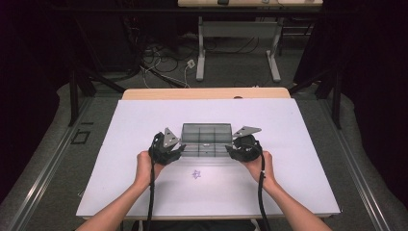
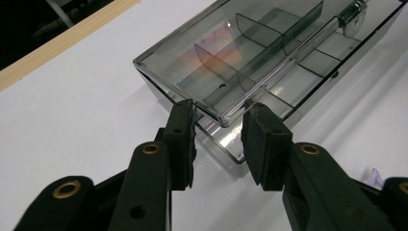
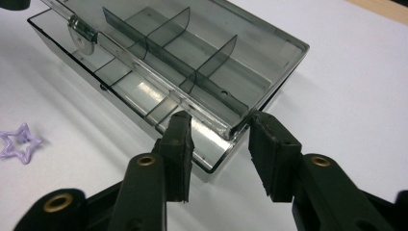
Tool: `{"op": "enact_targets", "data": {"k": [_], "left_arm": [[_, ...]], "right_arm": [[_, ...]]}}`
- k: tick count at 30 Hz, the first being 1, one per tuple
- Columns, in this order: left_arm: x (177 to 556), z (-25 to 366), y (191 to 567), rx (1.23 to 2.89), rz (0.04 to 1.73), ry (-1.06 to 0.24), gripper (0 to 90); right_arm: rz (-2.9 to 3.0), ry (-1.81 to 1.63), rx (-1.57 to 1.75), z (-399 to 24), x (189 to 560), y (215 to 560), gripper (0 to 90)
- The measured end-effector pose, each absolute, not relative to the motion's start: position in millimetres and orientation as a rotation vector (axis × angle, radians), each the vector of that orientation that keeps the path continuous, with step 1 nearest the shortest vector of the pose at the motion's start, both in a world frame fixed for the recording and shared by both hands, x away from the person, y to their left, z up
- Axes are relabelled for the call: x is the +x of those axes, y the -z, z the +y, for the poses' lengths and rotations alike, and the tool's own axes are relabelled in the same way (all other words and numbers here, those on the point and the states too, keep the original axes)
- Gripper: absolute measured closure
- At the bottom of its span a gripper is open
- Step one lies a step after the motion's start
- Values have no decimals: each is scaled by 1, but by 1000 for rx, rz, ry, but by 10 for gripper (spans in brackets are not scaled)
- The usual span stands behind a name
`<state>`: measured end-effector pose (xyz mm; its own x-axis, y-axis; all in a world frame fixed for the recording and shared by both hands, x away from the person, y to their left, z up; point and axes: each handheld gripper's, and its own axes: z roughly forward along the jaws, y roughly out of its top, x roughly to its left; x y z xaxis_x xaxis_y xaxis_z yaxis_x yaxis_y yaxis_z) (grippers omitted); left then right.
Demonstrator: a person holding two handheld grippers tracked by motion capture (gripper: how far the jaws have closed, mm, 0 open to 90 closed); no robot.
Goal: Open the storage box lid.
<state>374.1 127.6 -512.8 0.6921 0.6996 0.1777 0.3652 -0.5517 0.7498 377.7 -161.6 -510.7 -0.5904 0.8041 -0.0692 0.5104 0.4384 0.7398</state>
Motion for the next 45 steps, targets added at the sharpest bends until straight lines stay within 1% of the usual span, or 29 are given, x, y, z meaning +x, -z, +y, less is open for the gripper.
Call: {"op": "enact_targets", "data": {"k": [13,18,20,26,30,36,40,41,45], "left_arm": [[374,129,512,2159,795,-626,659],[374,128,512,2162,785,-639,658],[374,128,512,2170,778,-643,654],[374,129,512,2160,758,-655,654],[375,131,510,2154,740,-655,651],[380,126,506,2200,720,-676,622],[382,128,504,2189,737,-651,638],[383,129,503,2186,745,-629,643],[386,130,499,2176,746,-623,647]], "right_arm": [[2251,-1007,1079,-165,379,509,631],[2257,-990,1062,-164,379,508,585],[2254,-986,1049,-164,379,506,580],[2239,-973,1009,-162,378,505,583],[2228,-980,998,-162,377,504,601],[2217,-985,982,-162,376,502,606],[2217,-998,984,-162,377,501,609],[2217,-996,976,-162,378,500,610],[2209,-1004,965,-162,379,497,617]]}}
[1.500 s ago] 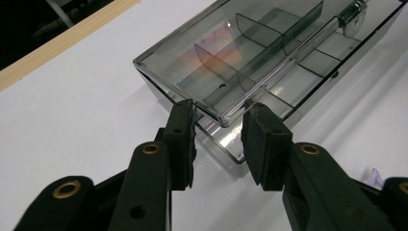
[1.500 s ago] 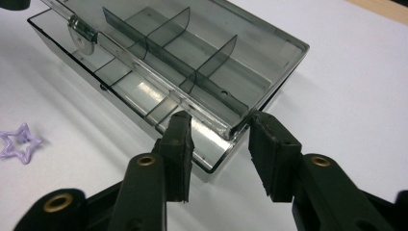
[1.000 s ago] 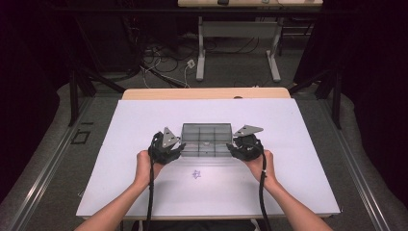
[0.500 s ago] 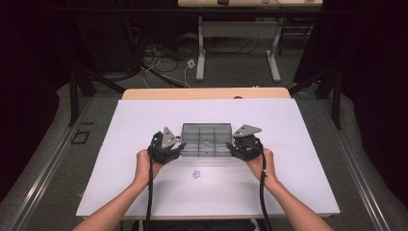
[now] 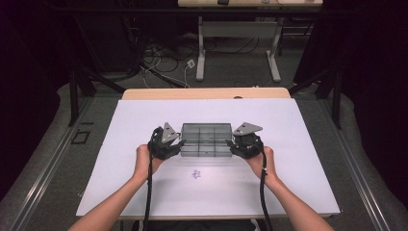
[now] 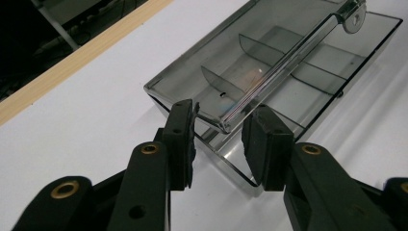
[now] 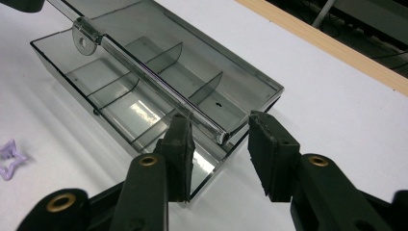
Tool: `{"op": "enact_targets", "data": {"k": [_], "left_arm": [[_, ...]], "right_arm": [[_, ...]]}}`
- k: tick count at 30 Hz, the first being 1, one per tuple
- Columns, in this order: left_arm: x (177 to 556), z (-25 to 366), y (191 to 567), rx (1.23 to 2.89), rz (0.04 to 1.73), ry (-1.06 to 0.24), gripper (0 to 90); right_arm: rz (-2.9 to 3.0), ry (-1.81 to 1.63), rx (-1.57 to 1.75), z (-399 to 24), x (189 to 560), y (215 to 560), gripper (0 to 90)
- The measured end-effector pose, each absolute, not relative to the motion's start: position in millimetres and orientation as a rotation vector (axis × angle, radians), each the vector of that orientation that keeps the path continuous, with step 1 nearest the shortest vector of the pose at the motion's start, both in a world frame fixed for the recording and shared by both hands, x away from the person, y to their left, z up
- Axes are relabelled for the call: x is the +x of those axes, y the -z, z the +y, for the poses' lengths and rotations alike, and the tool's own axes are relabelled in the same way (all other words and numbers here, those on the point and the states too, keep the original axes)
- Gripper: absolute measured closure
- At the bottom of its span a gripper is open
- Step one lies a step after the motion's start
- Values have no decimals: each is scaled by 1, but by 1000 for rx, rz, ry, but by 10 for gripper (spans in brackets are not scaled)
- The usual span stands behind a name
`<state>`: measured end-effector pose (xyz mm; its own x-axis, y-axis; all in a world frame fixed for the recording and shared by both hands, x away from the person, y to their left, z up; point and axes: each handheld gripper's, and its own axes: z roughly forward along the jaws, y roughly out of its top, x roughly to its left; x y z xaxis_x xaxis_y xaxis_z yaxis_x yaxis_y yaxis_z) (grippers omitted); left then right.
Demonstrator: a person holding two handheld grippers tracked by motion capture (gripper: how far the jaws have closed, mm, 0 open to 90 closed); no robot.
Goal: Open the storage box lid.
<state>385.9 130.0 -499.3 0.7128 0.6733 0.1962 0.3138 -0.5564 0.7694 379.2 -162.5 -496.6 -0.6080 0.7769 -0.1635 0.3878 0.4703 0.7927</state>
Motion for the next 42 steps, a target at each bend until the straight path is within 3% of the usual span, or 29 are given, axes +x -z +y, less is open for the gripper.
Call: {"op": "enact_targets", "data": {"k": [14,42], "left_arm": [[399,135,492,2087,802,-604,725],[432,129,472,2060,844,-608,736]], "right_arm": [[2164,-1036,990,-164,389,485,679],[2139,-1106,1076,-168,425,465,730]]}}
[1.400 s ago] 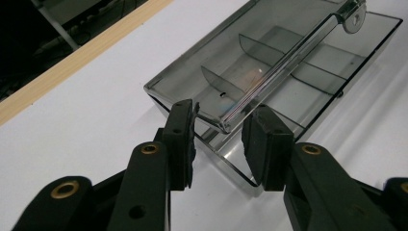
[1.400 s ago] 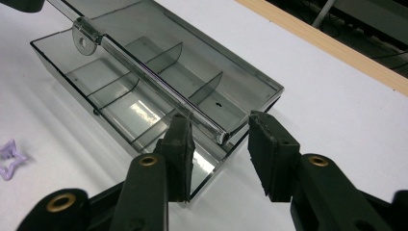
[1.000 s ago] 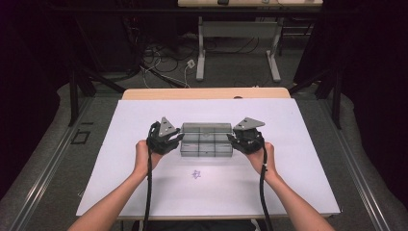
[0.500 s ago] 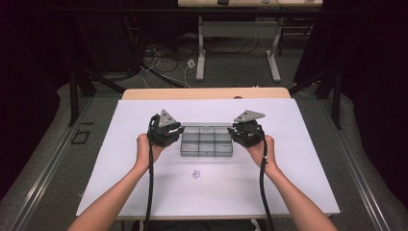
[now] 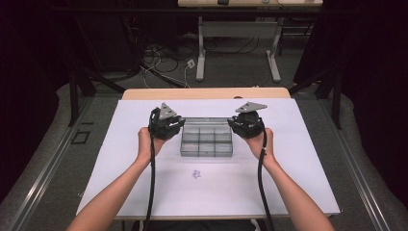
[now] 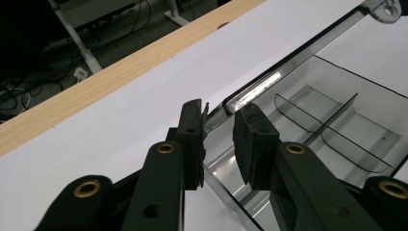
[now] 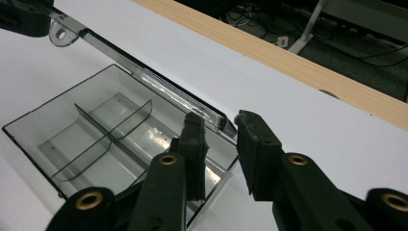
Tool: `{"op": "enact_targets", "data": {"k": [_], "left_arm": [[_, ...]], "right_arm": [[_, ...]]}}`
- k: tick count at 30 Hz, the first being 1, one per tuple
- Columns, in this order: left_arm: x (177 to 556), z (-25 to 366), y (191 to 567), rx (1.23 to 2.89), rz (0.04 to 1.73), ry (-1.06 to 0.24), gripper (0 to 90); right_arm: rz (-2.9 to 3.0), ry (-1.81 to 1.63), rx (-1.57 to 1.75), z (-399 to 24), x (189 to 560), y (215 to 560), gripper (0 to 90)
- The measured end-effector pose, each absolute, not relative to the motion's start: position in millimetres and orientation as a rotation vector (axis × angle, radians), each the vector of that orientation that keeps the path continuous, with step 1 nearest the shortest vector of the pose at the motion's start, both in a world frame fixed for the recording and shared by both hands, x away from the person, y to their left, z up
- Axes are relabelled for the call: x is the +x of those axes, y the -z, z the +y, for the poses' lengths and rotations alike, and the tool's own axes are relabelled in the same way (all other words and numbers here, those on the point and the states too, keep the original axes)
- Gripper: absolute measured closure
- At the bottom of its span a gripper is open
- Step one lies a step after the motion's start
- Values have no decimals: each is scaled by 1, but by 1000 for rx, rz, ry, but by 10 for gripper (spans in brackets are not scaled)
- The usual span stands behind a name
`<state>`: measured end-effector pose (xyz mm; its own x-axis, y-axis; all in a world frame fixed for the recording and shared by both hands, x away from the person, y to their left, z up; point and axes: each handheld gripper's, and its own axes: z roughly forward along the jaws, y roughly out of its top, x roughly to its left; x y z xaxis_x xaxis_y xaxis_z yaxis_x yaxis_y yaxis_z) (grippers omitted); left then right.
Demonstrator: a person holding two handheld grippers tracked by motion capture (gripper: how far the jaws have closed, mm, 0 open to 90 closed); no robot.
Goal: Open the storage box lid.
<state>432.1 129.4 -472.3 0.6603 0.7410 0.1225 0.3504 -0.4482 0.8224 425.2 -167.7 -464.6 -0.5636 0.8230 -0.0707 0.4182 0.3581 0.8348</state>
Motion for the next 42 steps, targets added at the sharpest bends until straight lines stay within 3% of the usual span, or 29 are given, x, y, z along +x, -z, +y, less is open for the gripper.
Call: {"op": "enact_targets", "data": {"k": [42], "left_arm": [[475,120,483,2087,927,-605,746]], "right_arm": [[2091,-1117,1238,-168,466,477,793]]}}
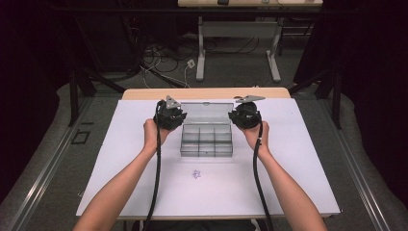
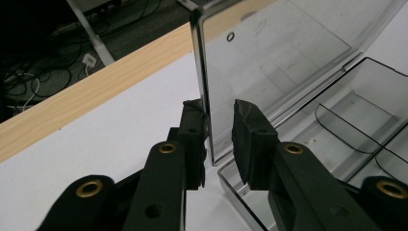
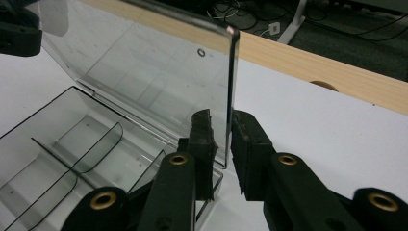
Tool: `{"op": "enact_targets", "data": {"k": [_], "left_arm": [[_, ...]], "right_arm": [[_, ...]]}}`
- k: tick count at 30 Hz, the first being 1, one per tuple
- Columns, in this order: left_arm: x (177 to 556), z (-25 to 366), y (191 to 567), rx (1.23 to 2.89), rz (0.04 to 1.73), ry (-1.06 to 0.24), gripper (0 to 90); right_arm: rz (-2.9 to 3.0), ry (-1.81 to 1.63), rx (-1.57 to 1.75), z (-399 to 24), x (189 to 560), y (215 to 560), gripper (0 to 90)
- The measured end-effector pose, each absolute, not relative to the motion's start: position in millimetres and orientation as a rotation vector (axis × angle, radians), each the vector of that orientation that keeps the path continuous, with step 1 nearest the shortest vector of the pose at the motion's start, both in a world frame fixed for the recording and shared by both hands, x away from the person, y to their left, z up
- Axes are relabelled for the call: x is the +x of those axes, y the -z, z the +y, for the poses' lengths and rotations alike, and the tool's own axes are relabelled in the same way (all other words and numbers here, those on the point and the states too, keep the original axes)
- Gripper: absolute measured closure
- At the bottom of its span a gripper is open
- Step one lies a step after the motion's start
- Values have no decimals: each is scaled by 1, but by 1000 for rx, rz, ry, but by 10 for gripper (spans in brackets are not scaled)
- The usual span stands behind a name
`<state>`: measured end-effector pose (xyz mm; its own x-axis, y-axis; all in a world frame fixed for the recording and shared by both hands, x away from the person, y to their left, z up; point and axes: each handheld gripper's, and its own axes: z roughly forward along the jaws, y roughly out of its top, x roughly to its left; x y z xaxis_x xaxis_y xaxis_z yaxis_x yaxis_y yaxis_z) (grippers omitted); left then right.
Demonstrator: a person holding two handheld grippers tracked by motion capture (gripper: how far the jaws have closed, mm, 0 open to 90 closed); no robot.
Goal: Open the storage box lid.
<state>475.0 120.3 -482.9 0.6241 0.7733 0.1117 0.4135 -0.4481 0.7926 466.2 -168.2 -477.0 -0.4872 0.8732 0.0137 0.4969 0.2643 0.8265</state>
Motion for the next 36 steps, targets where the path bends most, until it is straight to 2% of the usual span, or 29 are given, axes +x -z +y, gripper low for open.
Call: {"op": "enact_targets", "data": {"k": [18,33,34,36], "left_arm": [[494,110,508,2217,992,-588,739],[498,109,515,2214,1019,-606,733],[498,109,514,2213,1031,-622,688],[496,110,513,2218,1064,-640,490]], "right_arm": [[2121,-1037,1315,-164,489,500,799],[2132,-966,1332,-160,497,514,799],[2135,-957,1333,-159,497,513,768],[2158,-960,1312,-159,495,513,684]]}}
